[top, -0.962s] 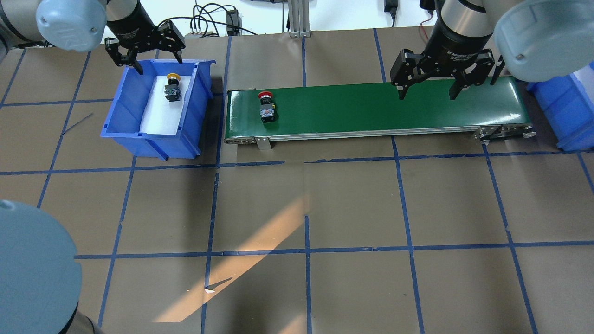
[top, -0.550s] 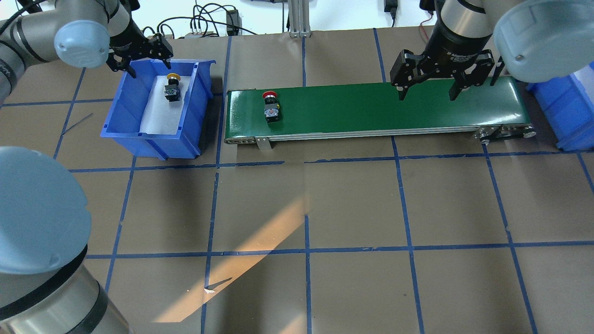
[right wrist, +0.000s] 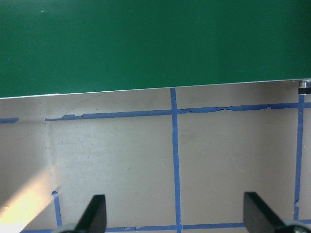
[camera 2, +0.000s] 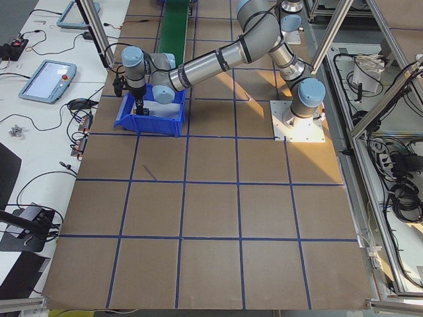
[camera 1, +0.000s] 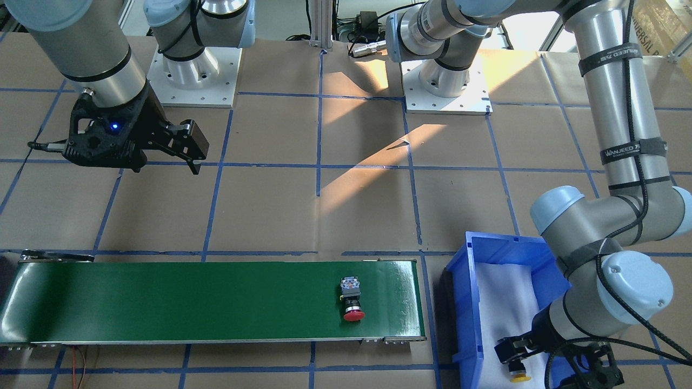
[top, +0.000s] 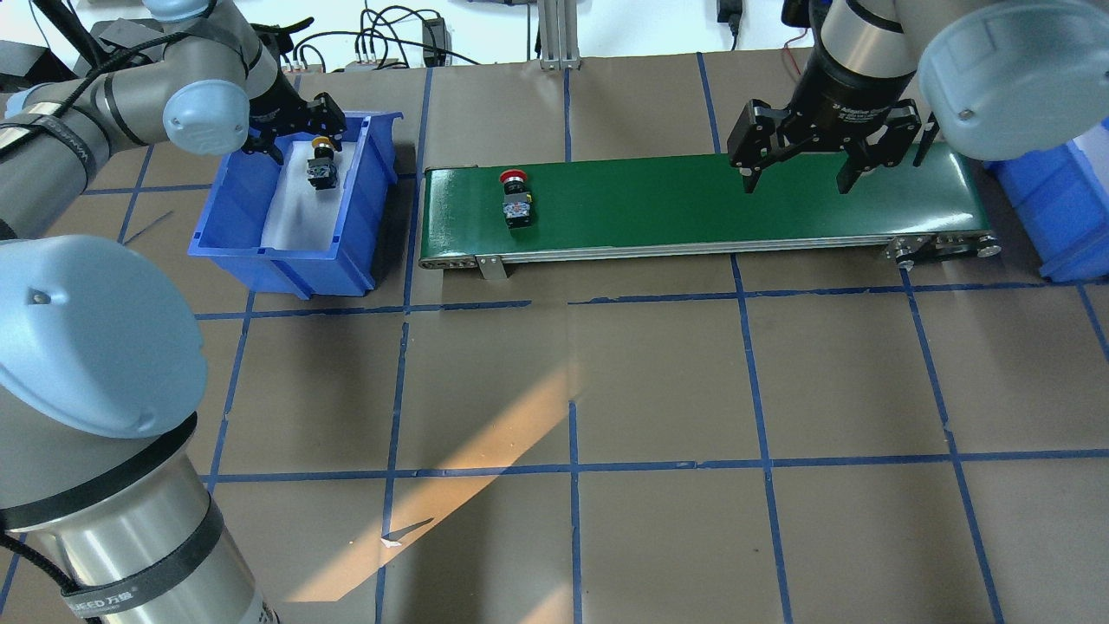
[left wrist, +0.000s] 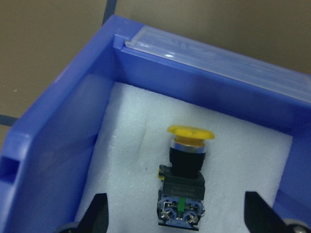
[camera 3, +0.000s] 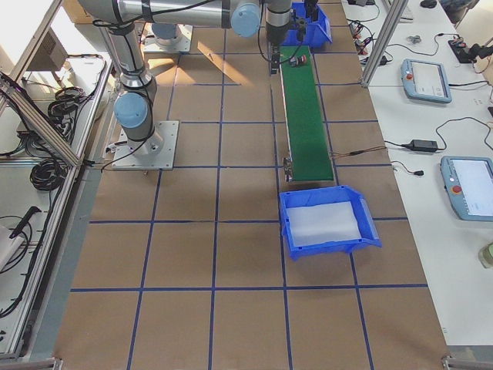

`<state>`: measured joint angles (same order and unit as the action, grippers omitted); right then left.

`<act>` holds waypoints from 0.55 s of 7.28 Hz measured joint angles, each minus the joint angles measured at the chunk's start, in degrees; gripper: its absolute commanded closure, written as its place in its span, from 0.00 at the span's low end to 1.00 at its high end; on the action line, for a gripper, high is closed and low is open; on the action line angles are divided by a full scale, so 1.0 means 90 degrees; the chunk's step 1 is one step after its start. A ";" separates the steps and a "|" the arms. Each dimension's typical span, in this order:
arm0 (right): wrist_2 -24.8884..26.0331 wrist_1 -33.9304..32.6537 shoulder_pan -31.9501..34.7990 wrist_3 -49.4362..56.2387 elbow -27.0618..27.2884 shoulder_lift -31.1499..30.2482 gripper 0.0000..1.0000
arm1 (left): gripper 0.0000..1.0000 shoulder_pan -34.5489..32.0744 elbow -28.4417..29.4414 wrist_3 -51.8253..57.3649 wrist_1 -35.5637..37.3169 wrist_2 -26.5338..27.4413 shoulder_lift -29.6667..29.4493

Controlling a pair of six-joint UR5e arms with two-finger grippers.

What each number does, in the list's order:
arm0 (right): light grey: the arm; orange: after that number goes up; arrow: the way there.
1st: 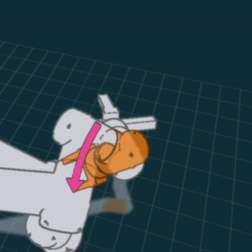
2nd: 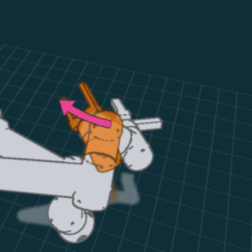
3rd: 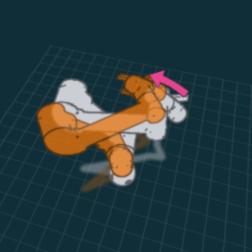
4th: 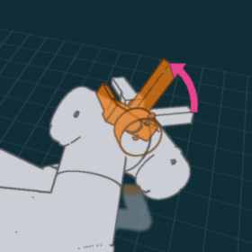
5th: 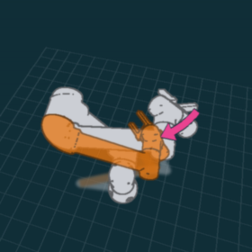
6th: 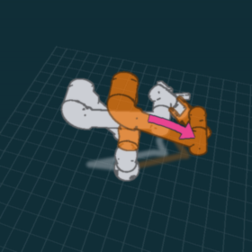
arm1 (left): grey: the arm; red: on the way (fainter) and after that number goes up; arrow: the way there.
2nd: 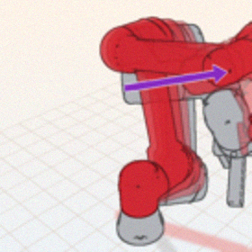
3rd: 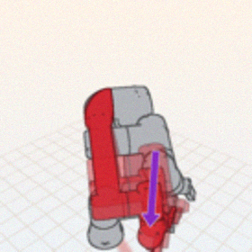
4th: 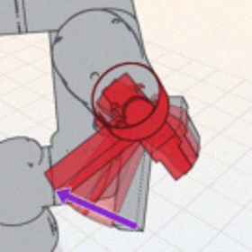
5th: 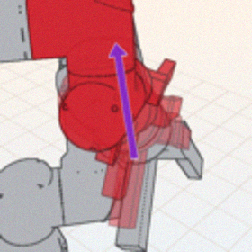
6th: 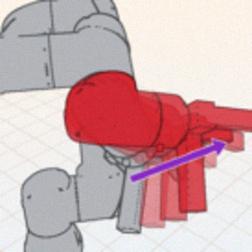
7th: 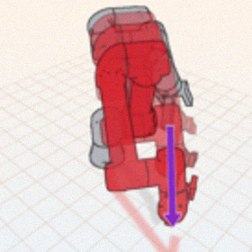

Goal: Transport two buttons from left to right
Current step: 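Move the left gripper back into the blue bin over the yellow-capped button, then grasp the yellow-capped button with the left gripper and lift it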

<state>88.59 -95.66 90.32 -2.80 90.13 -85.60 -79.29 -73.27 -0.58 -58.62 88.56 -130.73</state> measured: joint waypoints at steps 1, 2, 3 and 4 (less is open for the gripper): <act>0.0000 -0.0003 0.0000 0.0003 -0.0002 0.0000 0.00 | 0.21 -0.0017 0.0010 0.0080 0.0098 -0.0003 -0.0095; 0.0000 -0.0005 0.0000 0.0002 -0.0004 -0.0001 0.00 | 0.26 -0.0044 0.0008 0.0110 0.0184 -0.0005 -0.0207; -0.0002 -0.0005 0.0002 0.0000 -0.0005 -0.0001 0.00 | 0.47 -0.0066 0.0003 0.0116 0.0223 -0.0016 -0.0299; -0.0004 -0.0006 0.0002 -0.0001 -0.0005 -0.0001 0.00 | 0.75 -0.0078 0.0002 0.0123 0.0237 -0.0030 -0.0372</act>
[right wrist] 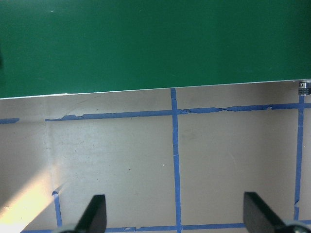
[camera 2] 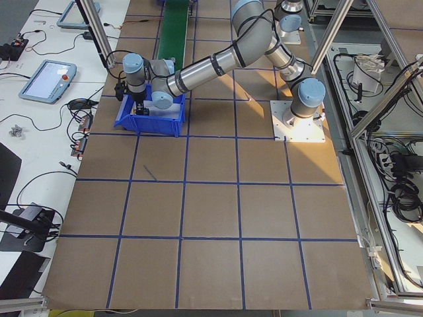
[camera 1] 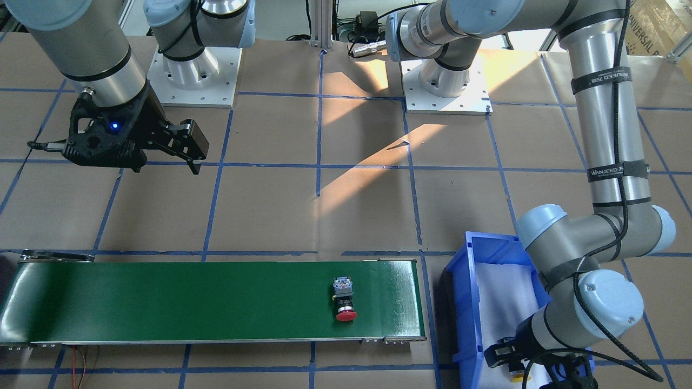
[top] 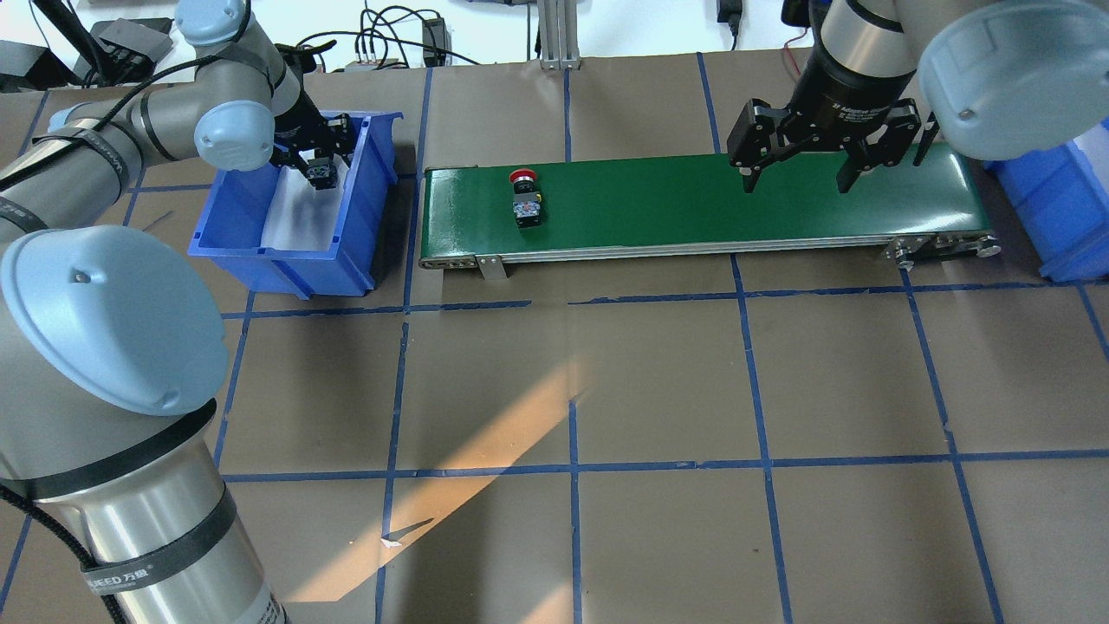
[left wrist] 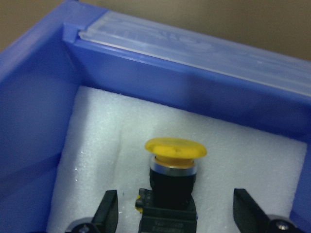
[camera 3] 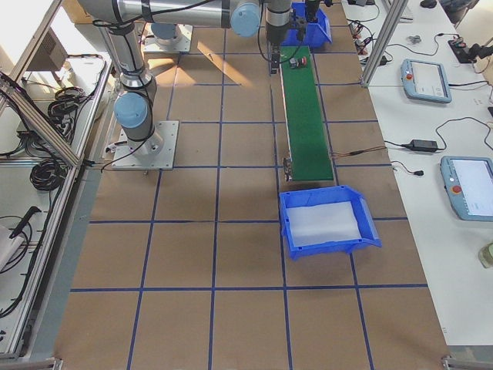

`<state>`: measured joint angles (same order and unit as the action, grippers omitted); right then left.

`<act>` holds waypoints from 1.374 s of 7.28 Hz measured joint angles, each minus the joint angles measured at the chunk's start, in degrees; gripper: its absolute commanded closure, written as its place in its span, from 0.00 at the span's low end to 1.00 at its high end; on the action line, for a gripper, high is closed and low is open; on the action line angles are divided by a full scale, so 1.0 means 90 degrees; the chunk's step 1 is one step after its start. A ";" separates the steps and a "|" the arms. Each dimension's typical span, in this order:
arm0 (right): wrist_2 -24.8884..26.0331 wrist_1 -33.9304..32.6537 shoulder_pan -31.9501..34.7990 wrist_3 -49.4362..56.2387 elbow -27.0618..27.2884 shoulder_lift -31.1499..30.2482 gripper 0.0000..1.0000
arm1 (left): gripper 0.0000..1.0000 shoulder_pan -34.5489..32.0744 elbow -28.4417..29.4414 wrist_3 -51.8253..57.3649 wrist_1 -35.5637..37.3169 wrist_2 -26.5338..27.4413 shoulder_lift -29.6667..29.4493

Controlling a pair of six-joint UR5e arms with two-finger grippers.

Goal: Transport two buttons from left to right
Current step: 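Grasp the yellow-capped button with the left gripper and lift it, then carry the yellow-capped button to the belt and release it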

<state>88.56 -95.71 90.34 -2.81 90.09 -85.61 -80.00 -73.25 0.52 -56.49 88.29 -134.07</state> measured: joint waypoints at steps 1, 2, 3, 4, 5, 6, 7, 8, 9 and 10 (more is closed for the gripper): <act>0.0000 -0.0002 -0.0001 -0.0005 0.0000 0.0000 0.00 | 0.85 -0.0002 0.0002 0.0008 0.0003 0.0005 -0.0012; -0.0003 -0.0009 -0.0001 -0.0015 0.0000 0.0000 0.00 | 0.88 -0.0007 -0.0004 0.0015 -0.0005 0.0015 0.0023; -0.0007 -0.0012 0.0007 -0.0029 0.0000 -0.0002 0.00 | 0.88 -0.0012 -0.0019 0.0018 -0.0036 0.0020 0.0106; -0.0012 -0.0012 0.0021 -0.0044 0.0000 -0.0006 0.00 | 0.88 -0.0014 -0.0045 0.0019 -0.0139 0.0025 0.0307; -0.0017 -0.0011 0.0029 -0.0052 -0.0003 -0.0007 0.00 | 0.88 -0.0016 -0.0079 0.0020 -0.0411 0.0030 0.0671; -0.0026 -0.0010 0.0043 -0.0061 -0.0007 -0.0003 0.00 | 0.88 -0.0017 -0.0095 0.0020 -0.0898 0.0032 0.1146; -0.0037 -0.0010 0.0059 -0.0066 -0.0008 -0.0004 0.00 | 0.88 -0.0032 -0.0097 0.0018 -0.1426 0.0033 0.1606; -0.0038 -0.0010 0.0065 -0.0066 -0.0009 -0.0006 0.00 | 0.88 -0.0153 -0.0093 -0.0005 -0.1827 0.0033 0.1966; -0.0031 -0.0010 0.0071 -0.0062 -0.0010 -0.0006 0.00 | 0.88 -0.0485 -0.0088 -0.0051 -0.2002 0.0041 0.2154; -0.0028 -0.0011 0.0074 -0.0060 -0.0005 -0.0002 0.00 | 0.88 -0.0917 -0.0063 -0.0098 -0.2034 0.0046 0.2133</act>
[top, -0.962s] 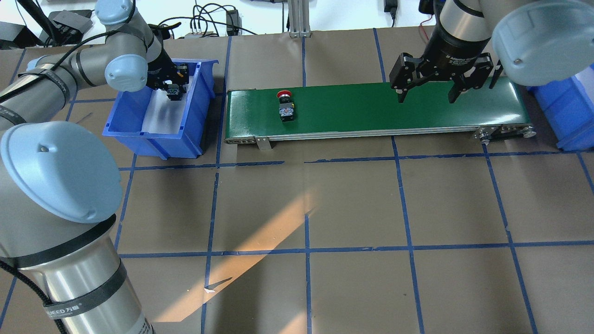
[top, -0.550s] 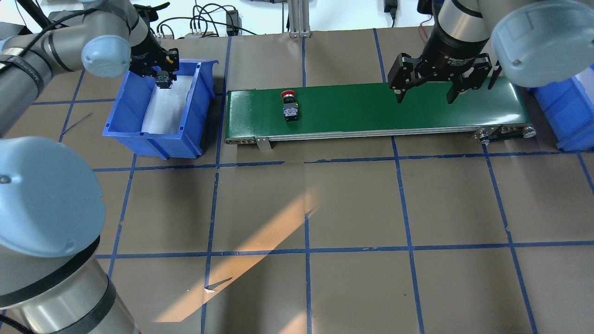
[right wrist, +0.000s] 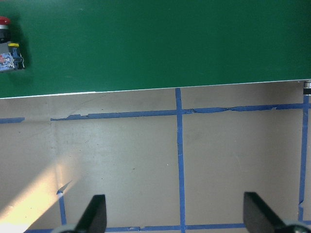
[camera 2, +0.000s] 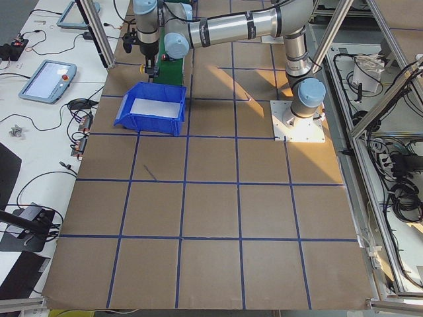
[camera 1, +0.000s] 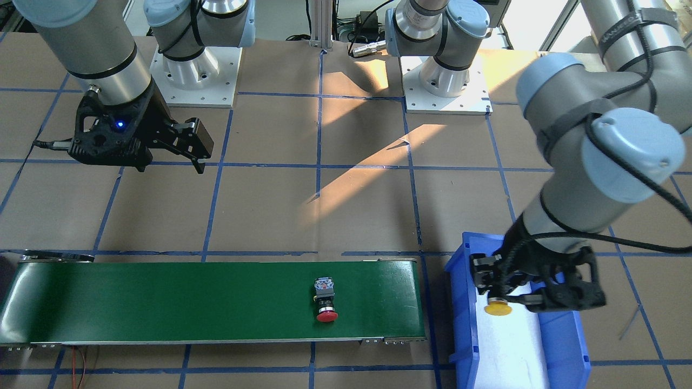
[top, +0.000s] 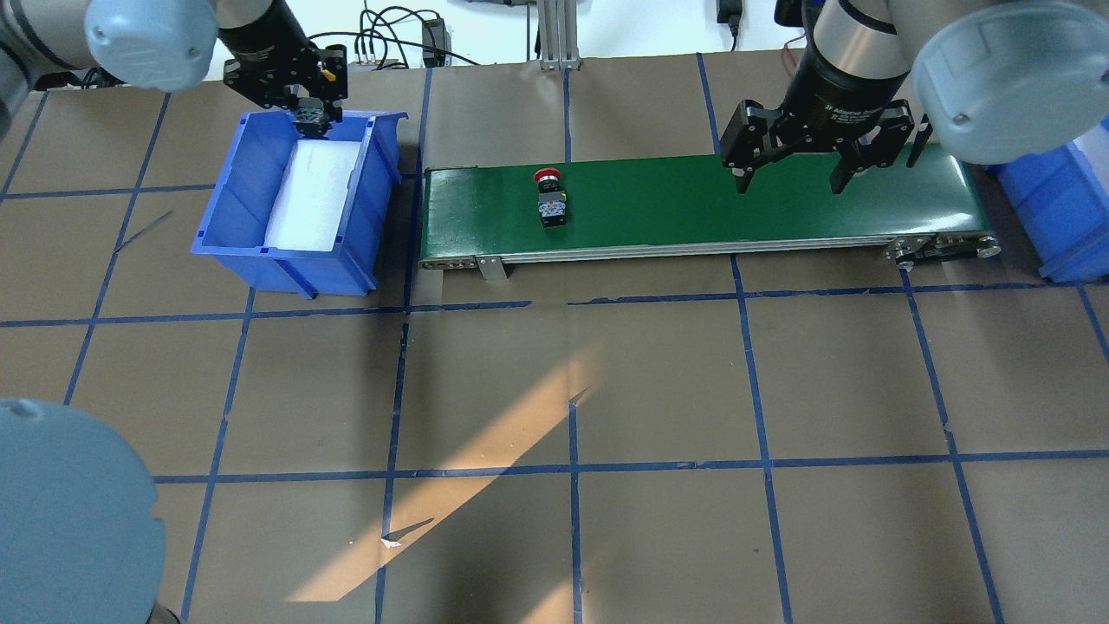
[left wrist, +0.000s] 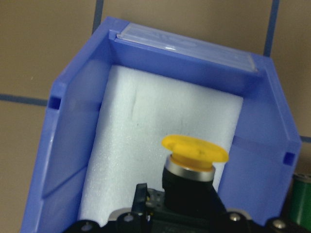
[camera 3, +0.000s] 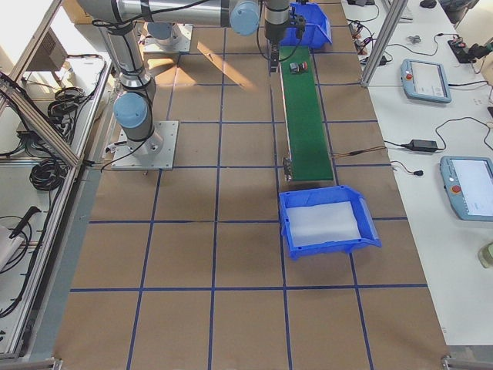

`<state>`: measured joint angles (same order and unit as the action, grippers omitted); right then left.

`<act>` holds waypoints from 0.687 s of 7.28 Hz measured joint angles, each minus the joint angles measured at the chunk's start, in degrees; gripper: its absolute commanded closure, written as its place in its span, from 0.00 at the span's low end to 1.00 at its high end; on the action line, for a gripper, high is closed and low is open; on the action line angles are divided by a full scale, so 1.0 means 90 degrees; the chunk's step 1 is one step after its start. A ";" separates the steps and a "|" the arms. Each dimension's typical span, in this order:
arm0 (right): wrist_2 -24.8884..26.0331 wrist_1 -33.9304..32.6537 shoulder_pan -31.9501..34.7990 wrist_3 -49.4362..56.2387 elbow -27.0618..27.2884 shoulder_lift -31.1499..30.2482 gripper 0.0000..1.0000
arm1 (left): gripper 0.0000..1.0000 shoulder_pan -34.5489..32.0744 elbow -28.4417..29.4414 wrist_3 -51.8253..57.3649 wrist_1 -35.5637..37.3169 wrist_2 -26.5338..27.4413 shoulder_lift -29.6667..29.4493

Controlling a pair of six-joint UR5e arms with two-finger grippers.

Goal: Transport two buttons from left to right
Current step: 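Carry the yellow-capped button to the belt and release it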

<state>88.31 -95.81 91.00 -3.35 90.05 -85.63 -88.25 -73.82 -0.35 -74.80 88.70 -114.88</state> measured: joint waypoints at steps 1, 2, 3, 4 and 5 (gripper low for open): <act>0.0004 -0.0005 -0.0001 0.0001 0.0004 0.0001 0.00 | 0.87 -0.0360 0.0058 -0.0063 0.0003 -0.0010 -0.0171; 0.0006 -0.0007 0.0000 0.0001 0.0008 0.0005 0.00 | 0.87 -0.0552 0.0116 -0.0120 0.0007 -0.0023 -0.0335; 0.0006 -0.0008 0.0003 0.0001 0.0011 0.0012 0.00 | 0.86 -0.0633 0.0139 -0.0222 0.0014 -0.0035 -0.0466; 0.0010 -0.0008 0.0005 0.0001 0.0013 0.0014 0.00 | 0.85 -0.0706 0.0113 -0.0473 0.0022 -0.0053 -0.0631; 0.0011 -0.0008 0.0004 0.0004 0.0014 0.0014 0.00 | 0.83 -0.0780 0.0026 -0.0710 0.0027 -0.0061 -0.0774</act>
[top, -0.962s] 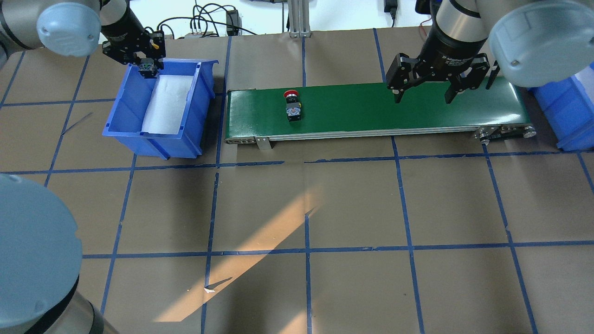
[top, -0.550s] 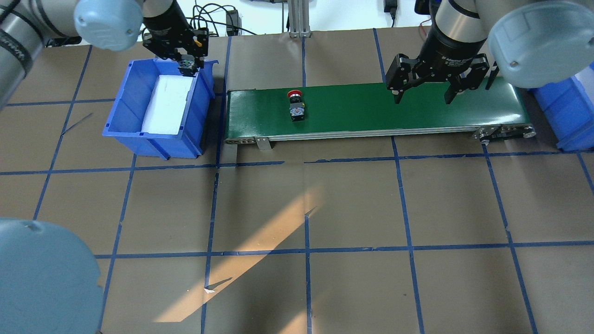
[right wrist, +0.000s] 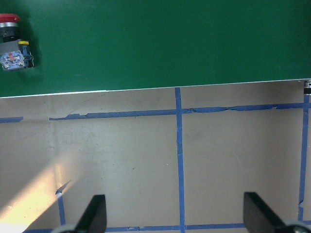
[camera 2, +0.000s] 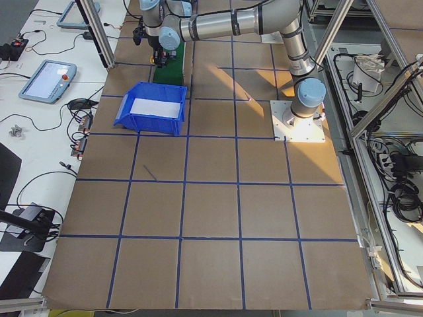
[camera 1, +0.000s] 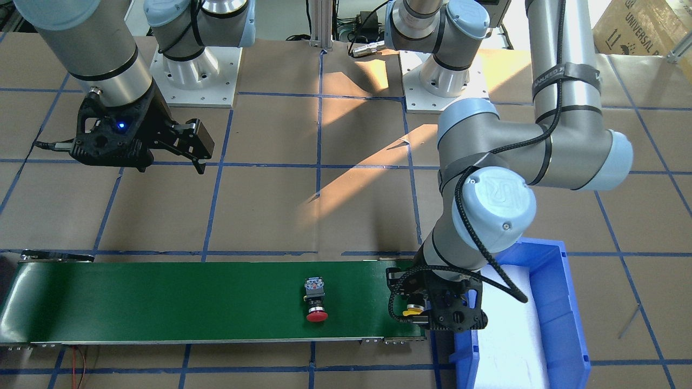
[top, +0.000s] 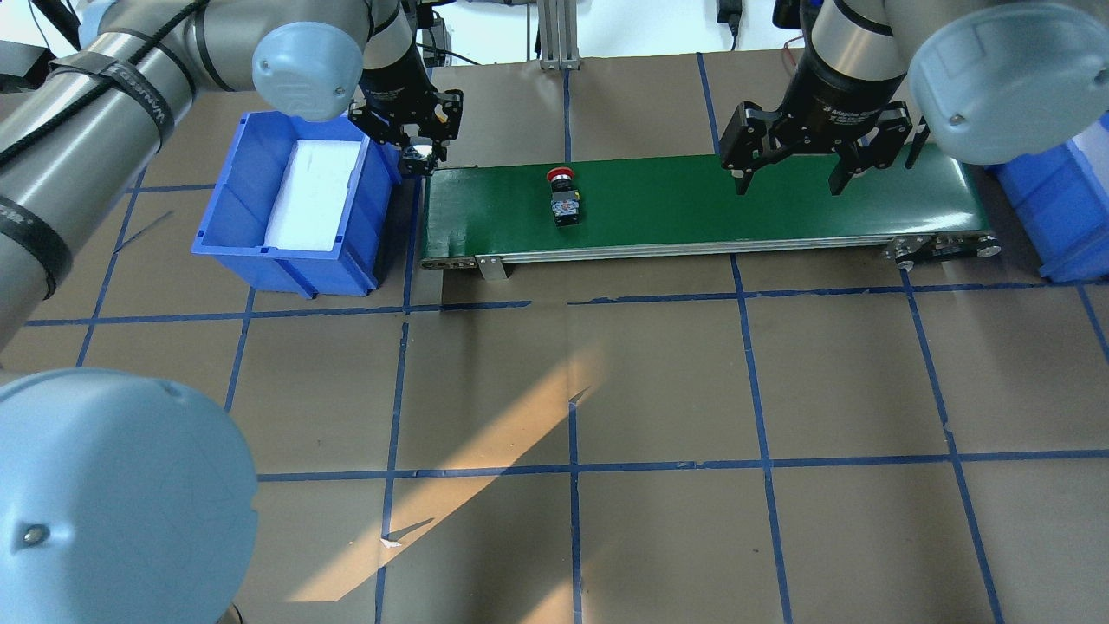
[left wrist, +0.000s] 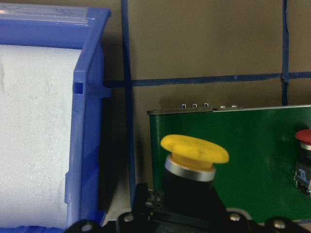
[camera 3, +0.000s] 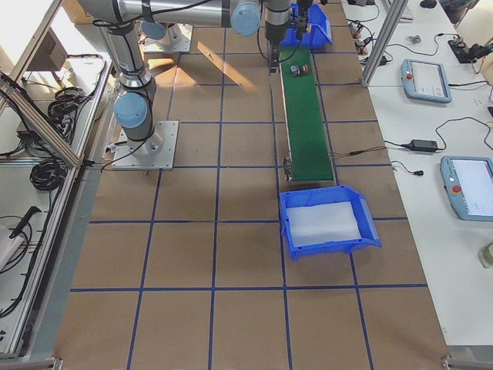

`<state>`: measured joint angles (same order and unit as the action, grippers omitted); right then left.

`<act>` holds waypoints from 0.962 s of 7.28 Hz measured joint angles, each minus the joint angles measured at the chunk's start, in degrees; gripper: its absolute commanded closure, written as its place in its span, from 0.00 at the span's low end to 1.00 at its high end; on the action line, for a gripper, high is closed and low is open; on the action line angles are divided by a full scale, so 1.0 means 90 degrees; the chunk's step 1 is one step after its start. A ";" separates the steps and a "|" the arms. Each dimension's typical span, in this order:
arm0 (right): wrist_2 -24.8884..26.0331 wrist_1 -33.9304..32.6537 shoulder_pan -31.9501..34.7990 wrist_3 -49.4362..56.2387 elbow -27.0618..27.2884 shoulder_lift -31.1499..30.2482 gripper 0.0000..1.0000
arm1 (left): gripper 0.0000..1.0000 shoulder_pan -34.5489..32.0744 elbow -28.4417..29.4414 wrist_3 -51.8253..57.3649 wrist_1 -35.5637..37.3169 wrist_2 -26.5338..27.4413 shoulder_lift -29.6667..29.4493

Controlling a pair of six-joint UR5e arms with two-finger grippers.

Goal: Transport two buttons from left to right
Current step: 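Carry the yellow-capped button to the belt and release it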

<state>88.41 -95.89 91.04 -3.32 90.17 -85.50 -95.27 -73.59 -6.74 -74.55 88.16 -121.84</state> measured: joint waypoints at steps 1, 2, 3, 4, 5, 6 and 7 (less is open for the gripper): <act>0.0000 0.0000 -0.0001 0.0004 0.0000 0.0001 0.00 | 0.82 -0.0050 -0.0160 -0.0133 0.0033 0.0001 -0.0100; 0.0001 0.0000 -0.0002 0.0006 0.0000 0.0005 0.00 | 0.79 -0.0074 -0.0320 -0.0220 0.0215 0.0004 -0.0201; 0.0001 0.0000 -0.0005 0.0007 0.0000 0.0007 0.00 | 0.71 -0.0089 -0.0400 -0.0310 0.0516 0.0016 -0.0333; 0.0001 0.0000 -0.0005 0.0007 0.0000 0.0006 0.00 | 0.51 -0.0096 -0.0402 -0.0354 0.0702 0.0042 -0.0430; 0.0001 0.0000 -0.0002 0.0007 0.0000 0.0002 0.00 | 0.07 -0.0097 -0.0425 -0.0374 0.0774 0.0050 -0.0451; 0.0001 0.0000 -0.0002 0.0007 0.0000 0.0000 0.00 | 0.00 -0.0104 -0.0457 -0.0422 0.0795 0.0043 -0.0451; 0.0001 0.0000 -0.0002 0.0007 0.0000 -0.0001 0.00 | 0.00 -0.0118 -0.0471 -0.0531 0.0785 0.0044 -0.0432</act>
<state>88.42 -95.89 91.02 -3.25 90.18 -85.51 -96.33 -77.83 -11.53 -67.49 88.55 -125.73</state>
